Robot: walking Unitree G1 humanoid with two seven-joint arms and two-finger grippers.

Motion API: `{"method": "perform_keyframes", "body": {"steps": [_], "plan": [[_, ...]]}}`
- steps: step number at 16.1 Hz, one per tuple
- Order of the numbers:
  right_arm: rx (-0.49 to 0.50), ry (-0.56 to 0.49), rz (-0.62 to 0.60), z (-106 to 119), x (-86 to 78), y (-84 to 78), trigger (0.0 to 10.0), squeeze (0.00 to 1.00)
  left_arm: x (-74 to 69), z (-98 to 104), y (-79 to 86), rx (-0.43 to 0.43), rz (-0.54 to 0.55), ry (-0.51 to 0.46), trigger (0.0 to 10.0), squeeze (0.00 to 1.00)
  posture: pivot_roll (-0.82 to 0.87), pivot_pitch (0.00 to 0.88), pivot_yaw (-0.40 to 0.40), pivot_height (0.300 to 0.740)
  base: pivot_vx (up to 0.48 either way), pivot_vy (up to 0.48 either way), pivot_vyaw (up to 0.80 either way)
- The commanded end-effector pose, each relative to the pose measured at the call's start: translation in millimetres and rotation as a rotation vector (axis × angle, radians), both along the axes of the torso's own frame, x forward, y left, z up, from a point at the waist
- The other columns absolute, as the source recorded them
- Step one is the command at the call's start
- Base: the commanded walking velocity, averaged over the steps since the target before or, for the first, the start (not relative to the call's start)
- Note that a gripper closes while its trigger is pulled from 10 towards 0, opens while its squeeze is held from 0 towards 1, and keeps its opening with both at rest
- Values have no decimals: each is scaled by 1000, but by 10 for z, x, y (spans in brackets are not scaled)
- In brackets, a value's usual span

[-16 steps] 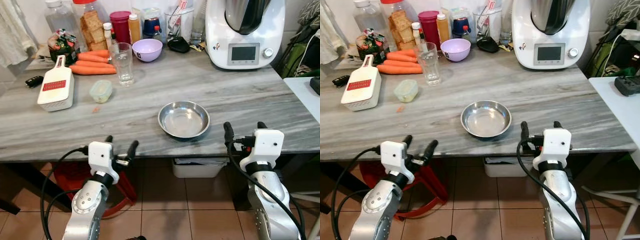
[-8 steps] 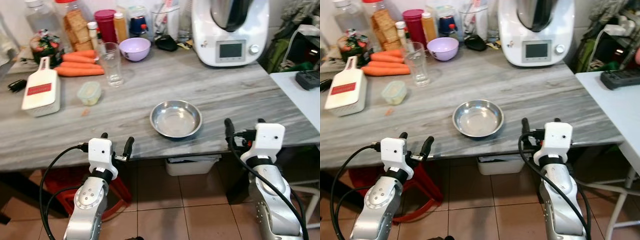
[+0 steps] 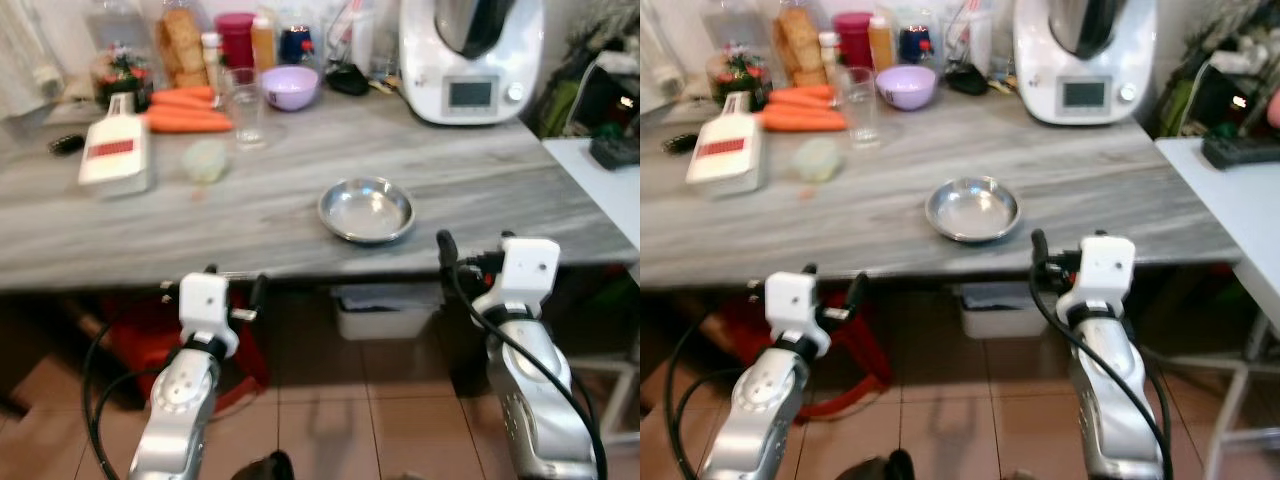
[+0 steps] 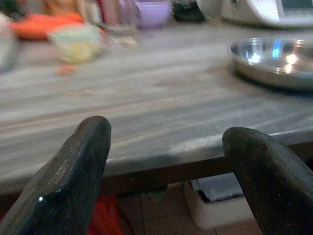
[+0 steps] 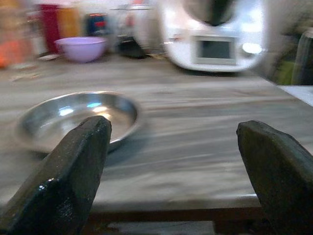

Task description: Setting the table

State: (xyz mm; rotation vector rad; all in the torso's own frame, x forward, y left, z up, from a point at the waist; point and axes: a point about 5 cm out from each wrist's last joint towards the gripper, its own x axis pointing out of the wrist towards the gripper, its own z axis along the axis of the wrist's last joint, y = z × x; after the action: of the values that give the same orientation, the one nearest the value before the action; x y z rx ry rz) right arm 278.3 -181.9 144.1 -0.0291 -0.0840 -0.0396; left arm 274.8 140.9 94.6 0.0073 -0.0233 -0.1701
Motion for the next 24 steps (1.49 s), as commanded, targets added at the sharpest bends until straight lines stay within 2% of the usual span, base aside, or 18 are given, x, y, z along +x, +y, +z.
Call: {"method": "perform_keyframes", "body": {"steps": [1,7,12,15,16,24], "plan": [[-5,-16,49,32,52,114,10000,0,-47,-73,68,13,23,25,10000,0,-77,62,57,740,-281,0,0],[120,-24,131,70,63,240,10000,0,-45,-78,59,18,13,24,10000,0,-75,63,57,740,-281,0,0],[105,-46,137,89,71,244,10000,0,-43,-86,53,20,10,25,10000,0,-75,63,57,740,-279,0,0],[104,-52,143,102,62,253,10000,0,-36,-47,32,33,-15,-12,10000,0,-70,67,53,740,0,0,0],[108,-52,146,102,61,257,10000,0,-32,-31,53,5,-8,-21,10000,0,-70,67,53,740,0,0,0],[86,-53,163,106,94,292,10000,0,10,6,18,28,-23,-47,10000,0,-66,55,48,740,0,-69,0]]}}
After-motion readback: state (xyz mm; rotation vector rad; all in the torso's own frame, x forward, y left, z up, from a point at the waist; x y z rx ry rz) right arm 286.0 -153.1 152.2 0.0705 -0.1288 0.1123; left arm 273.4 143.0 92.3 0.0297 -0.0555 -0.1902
